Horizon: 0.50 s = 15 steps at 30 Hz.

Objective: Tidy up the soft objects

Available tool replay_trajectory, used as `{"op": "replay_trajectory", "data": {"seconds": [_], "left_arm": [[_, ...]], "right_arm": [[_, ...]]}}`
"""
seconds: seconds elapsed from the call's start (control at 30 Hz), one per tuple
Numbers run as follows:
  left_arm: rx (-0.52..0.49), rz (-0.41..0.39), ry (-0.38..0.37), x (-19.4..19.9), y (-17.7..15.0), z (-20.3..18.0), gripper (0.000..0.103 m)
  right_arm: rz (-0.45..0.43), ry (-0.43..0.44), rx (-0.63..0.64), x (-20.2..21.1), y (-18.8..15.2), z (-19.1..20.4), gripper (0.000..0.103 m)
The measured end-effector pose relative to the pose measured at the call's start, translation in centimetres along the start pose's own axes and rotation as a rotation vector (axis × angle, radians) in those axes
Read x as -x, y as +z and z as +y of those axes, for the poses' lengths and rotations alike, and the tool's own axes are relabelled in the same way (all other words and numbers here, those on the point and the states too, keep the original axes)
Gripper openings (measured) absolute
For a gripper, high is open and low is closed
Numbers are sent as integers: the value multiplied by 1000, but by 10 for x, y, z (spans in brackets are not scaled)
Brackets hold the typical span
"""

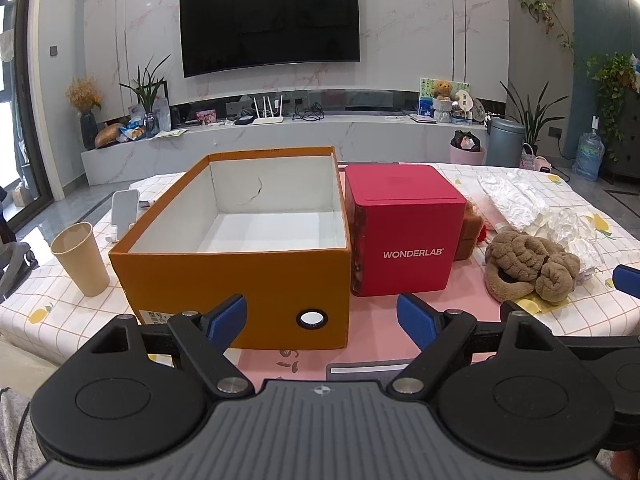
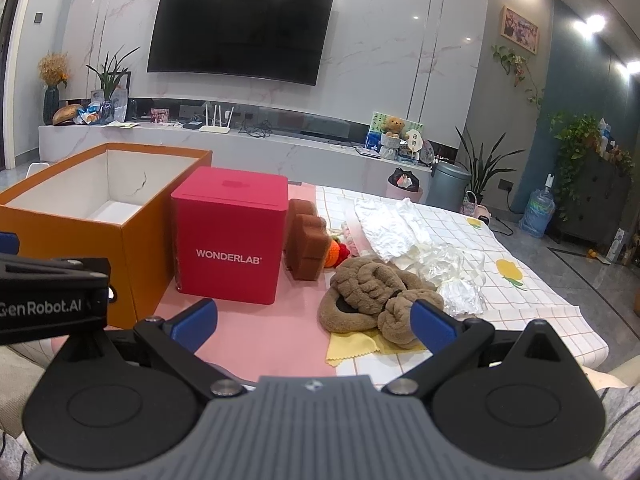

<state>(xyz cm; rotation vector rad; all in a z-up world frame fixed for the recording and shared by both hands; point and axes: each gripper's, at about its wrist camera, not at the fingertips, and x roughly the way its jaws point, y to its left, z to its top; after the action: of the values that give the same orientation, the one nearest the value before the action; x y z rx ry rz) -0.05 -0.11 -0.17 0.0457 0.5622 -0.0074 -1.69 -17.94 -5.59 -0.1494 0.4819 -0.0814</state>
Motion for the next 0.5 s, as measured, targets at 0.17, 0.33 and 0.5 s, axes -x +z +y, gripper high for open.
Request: {"op": "replay_trajectory", "data": {"seconds": [0.17, 0.33, 0.5], "left_arm": [[4, -7, -6, 2, -1, 0, 99], [-3, -14, -7, 4, -1, -2, 99], [-4, -7, -8, 4, -1, -1, 99]], "right_arm": [[0, -7, -7, -1, 0, -1, 100], [15, -16, -21, -4, 0, -4, 100], [15, -19, -12, -4, 0, -2, 100]]}}
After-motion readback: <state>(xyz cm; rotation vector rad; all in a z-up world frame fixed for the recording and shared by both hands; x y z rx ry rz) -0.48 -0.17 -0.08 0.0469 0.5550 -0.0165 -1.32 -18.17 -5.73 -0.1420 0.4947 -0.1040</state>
